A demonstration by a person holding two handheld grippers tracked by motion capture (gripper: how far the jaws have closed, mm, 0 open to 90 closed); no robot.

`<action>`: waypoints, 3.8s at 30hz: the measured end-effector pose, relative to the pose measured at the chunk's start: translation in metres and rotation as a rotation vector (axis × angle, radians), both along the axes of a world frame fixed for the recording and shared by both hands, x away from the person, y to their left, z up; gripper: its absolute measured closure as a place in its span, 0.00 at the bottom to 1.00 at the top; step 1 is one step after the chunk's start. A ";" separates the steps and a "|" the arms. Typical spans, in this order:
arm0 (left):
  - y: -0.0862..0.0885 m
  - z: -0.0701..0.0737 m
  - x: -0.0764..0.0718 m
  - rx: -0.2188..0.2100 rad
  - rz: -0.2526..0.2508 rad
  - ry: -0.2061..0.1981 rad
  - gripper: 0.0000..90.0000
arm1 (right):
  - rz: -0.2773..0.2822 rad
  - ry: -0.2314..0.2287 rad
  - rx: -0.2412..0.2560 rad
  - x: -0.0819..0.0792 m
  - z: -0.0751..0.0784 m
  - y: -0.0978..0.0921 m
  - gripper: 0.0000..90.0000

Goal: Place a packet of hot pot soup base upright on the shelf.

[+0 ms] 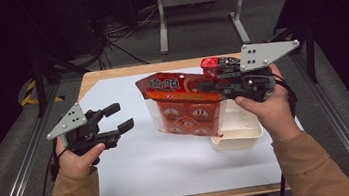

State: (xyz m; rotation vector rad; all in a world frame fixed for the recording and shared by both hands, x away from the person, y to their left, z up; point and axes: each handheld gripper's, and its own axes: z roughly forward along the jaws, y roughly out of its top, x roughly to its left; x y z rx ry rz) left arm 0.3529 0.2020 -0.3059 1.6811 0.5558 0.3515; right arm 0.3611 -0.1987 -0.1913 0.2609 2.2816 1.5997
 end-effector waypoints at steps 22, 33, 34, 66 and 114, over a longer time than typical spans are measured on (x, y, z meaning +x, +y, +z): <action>0.007 -0.013 0.012 0.034 0.058 0.045 0.27 | -0.166 -0.021 -0.032 0.017 0.013 -0.045 1.00; 0.010 -0.016 0.015 0.026 0.082 0.058 0.23 | -0.249 -0.008 -0.005 0.024 0.012 -0.067 1.00; 0.010 -0.017 0.016 0.029 0.083 0.056 0.23 | -0.261 -0.007 0.003 0.024 0.012 -0.071 1.00; 0.013 -0.023 0.020 0.037 0.099 0.080 0.22 | -0.408 0.078 0.067 0.036 -0.026 -0.093 1.00; 0.009 -0.034 0.028 0.044 0.099 0.090 0.13 | -0.427 0.164 0.033 0.030 -0.101 -0.106 0.99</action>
